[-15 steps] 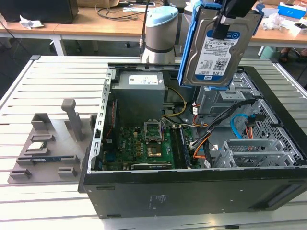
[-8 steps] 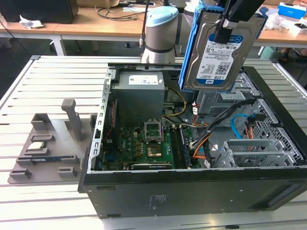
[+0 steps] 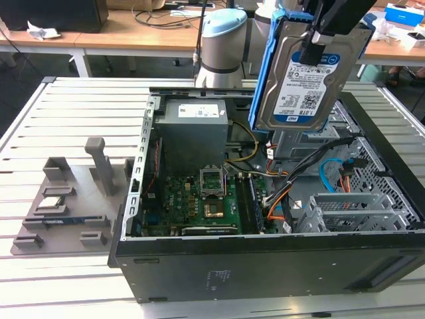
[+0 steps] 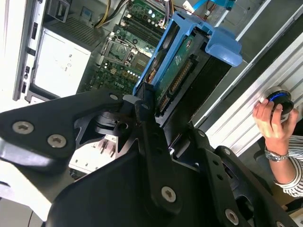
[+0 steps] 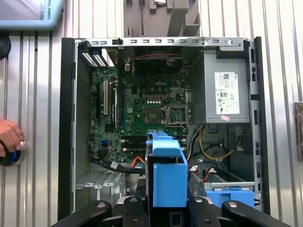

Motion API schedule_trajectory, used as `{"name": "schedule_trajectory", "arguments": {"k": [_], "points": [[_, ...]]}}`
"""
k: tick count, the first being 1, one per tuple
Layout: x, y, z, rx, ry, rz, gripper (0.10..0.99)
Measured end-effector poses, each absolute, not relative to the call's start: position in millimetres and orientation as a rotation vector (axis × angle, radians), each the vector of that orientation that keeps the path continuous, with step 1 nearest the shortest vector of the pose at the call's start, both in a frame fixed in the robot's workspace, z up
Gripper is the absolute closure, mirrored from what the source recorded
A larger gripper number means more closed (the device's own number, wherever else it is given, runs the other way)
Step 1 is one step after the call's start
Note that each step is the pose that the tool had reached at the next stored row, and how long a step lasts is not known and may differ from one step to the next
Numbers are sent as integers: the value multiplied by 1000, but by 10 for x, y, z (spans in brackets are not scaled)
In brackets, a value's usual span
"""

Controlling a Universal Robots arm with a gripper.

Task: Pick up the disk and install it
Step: 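Pick up the disk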

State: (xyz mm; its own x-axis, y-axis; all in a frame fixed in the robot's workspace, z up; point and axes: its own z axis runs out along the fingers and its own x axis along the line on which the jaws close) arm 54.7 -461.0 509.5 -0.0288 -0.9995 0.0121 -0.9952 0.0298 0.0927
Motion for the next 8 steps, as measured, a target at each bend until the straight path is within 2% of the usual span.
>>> {"name": "schedule_trajectory", "arguments": {"k": [8], "points": [[547, -4744, 5088, 2136, -2200, -89, 725]]}}
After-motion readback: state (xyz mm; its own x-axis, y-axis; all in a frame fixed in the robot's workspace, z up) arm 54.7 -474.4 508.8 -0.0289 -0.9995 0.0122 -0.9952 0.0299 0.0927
